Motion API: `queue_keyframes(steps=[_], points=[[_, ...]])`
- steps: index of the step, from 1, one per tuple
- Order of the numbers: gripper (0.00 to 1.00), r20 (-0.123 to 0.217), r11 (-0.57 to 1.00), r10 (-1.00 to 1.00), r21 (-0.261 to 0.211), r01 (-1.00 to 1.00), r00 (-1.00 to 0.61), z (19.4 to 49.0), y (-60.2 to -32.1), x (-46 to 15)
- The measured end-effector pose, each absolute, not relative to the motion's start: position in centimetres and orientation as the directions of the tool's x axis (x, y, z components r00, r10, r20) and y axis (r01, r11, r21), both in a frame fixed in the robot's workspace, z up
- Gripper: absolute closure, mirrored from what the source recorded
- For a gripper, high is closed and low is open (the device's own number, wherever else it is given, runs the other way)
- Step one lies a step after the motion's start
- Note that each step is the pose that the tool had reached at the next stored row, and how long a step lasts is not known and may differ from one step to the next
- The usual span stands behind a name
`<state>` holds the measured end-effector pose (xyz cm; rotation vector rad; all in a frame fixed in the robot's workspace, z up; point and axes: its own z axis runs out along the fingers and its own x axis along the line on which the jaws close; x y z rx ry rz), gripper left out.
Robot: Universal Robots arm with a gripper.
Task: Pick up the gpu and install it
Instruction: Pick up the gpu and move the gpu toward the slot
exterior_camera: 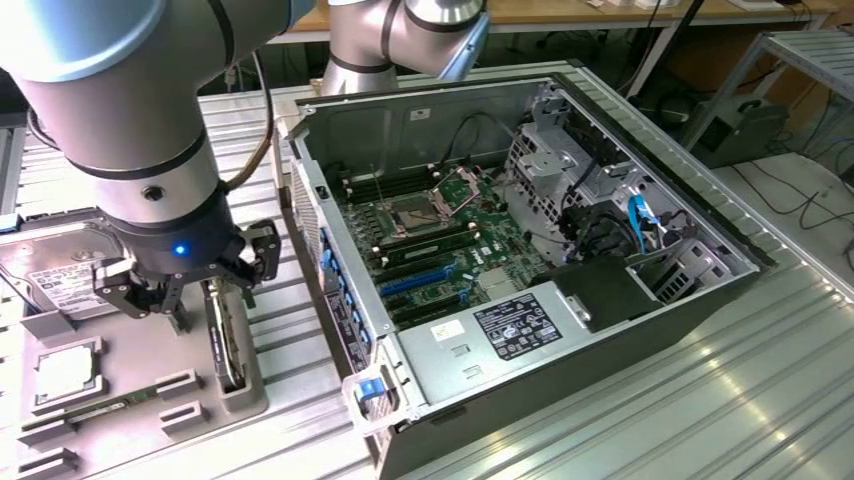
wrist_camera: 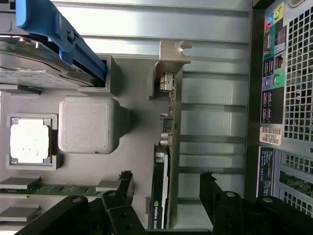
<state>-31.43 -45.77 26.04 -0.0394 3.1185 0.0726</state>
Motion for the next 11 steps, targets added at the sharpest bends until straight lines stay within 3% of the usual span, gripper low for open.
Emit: queue_keyframes(steps=[11], points=[[0.34, -0.022, 0.999, 0.009, 0.046, 0.008, -1.0, 24.7, -45.8, -31.5]])
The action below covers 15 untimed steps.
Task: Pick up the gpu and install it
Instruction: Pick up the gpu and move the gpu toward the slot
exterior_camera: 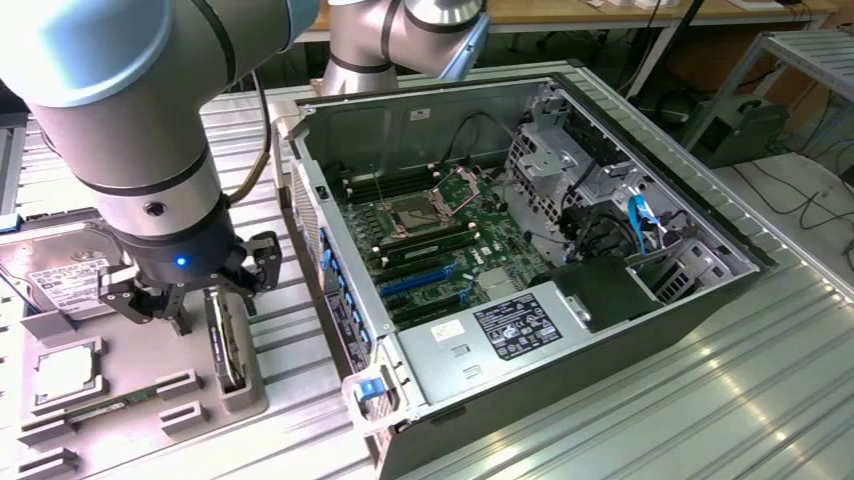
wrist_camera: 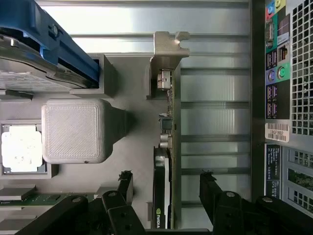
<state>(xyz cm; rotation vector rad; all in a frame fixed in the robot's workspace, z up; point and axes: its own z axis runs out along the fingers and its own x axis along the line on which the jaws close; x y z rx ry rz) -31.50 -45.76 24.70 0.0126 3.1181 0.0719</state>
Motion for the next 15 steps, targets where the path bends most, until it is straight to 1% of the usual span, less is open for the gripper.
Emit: queue_keyframes(steps=[10, 15], points=[[0.34, -0.023, 0.999, 0.016, 0.046, 0.015, -1.0, 23.0, -45.8, -31.5], [0.34, -0.023, 0.999, 0.016, 0.046, 0.015, -1.0, 23.0, -45.8, -31.5]])
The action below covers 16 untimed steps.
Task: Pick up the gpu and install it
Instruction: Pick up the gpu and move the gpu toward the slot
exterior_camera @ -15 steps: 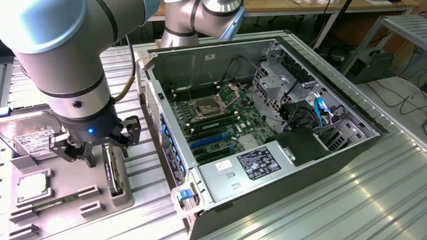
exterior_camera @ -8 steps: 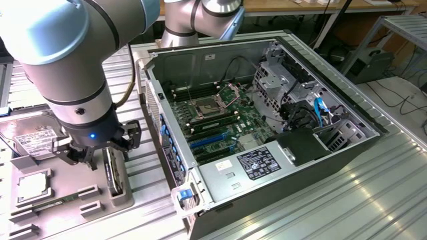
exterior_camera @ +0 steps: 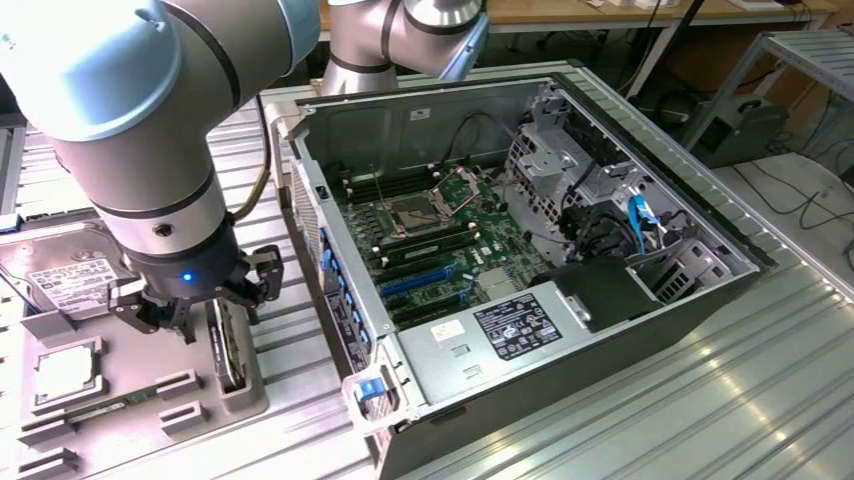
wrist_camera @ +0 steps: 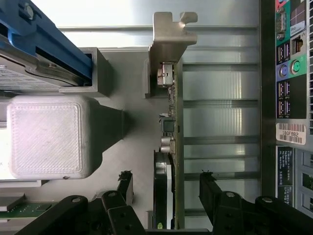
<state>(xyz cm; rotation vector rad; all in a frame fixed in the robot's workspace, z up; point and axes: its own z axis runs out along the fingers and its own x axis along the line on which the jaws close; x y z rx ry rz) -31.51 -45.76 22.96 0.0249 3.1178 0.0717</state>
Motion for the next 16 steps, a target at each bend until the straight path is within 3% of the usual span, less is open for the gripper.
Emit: queue_keyframes(steps=[9, 12, 13, 14, 16], points=[[0.35, -0.023, 0.999, 0.016, 0.046, 0.015, -1.0, 22.96, -45.76, -31.51], [0.54, -0.023, 0.999, 0.016, 0.046, 0.015, -1.0, 22.96, -45.76, -31.51], [0.54, -0.023, 0.999, 0.016, 0.046, 0.015, -1.0, 22.96, -45.76, -31.51], [0.61, -0.023, 0.999, 0.016, 0.046, 0.015, -1.0, 22.96, -45.76, -31.51], [0.61, -0.023, 0.999, 0.017, 0.046, 0.016, -1.0, 22.94, -45.68, -31.51]])
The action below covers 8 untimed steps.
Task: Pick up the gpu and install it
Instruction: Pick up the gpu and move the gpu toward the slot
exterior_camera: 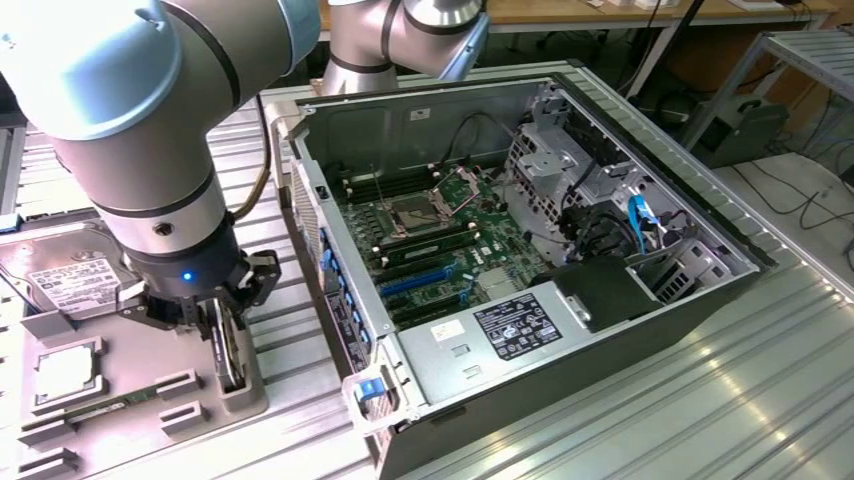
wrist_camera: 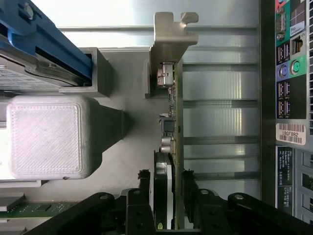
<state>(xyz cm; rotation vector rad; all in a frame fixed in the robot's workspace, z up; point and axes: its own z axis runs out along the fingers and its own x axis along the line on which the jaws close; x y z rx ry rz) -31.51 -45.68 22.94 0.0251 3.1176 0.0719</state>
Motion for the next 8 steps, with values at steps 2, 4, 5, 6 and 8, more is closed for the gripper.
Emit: queue_keyframes(steps=[2, 4, 5, 6, 8], points=[[0.61, -0.023, 0.999, 0.017, 0.046, 0.015, -1.0, 22.94, -45.59, -31.51], [0.61, -0.022, 0.999, 0.016, 0.046, 0.015, -1.0, 22.93, -45.6, -31.52], [0.61, -0.022, 0.999, 0.016, 0.046, 0.015, -1.0, 22.91, -45.6, -31.52], [0.61, -0.023, 0.999, 0.016, 0.046, 0.015, -1.0, 22.86, -45.6, -31.52], [0.61, -0.023, 0.999, 0.016, 0.046, 0.015, -1.0, 22.74, -45.59, -31.52]])
